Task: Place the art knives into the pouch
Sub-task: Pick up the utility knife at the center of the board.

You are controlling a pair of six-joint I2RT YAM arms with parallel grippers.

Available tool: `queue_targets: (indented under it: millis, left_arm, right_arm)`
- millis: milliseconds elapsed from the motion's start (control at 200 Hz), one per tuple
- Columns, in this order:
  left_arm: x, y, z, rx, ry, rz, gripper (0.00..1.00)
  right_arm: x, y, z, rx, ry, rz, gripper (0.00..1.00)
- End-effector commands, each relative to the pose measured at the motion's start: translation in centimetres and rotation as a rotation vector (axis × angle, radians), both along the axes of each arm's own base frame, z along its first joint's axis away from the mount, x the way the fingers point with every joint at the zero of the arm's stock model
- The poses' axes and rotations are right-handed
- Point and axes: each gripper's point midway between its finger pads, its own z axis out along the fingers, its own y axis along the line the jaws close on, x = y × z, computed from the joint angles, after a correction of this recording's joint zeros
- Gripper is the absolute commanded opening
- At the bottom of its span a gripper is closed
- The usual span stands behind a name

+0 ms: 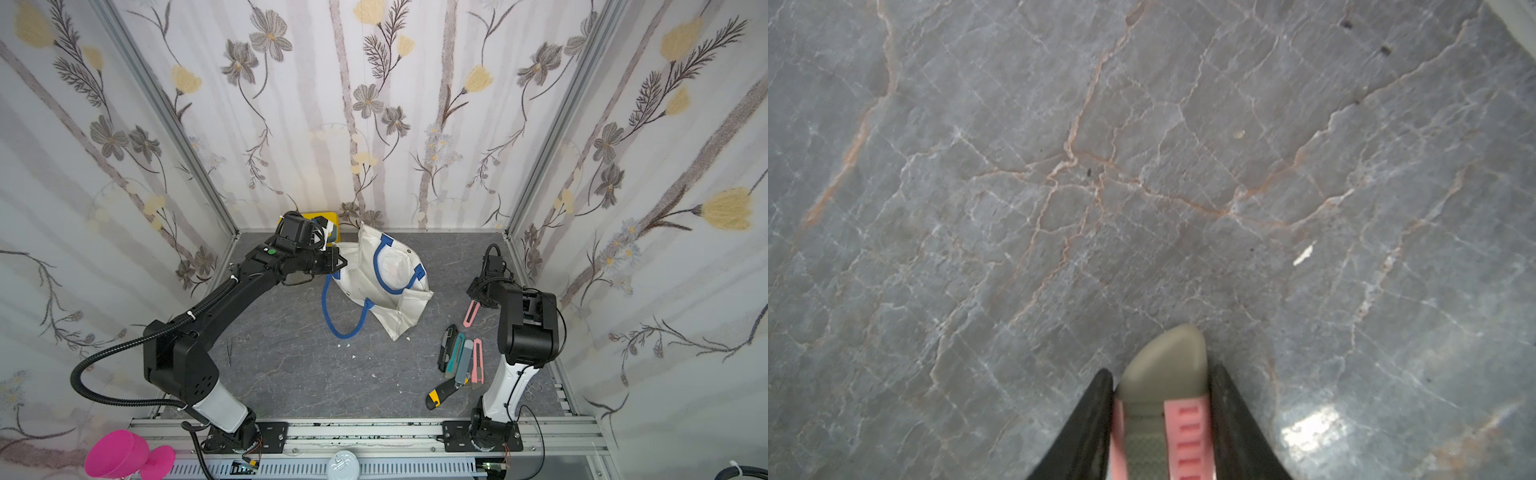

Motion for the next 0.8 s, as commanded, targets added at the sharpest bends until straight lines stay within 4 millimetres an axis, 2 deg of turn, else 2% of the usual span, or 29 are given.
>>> queue_targets:
  millis: [0, 210, 280, 799]
  left_arm:
    - [0.2, -0.4, 1.1, -0.031, -0.041, -0.015, 0.00]
    - [0.3, -0.4, 1.1, -0.029, -0.041, -0.015, 0.00]
    - [0.3, -0.4, 1.0, -0.028, -0.041, -0.014, 0.00]
    - [0.4, -0.4, 0.5, -0.019, -0.032, -0.012, 0.00]
  right_arm:
    - [-1.1, 0.7, -0.6, 0.023, 0.040, 0.018, 0.36]
    - [-1.1, 0.8, 0.3, 0.025, 0.019, 0.019, 0.34]
    - [-0.9, 1.0, 0.9, 0.032, 0.003, 0.022, 0.27]
    - [0.1, 3.1, 8.7, 0.014, -0.148, 0.075, 0.20]
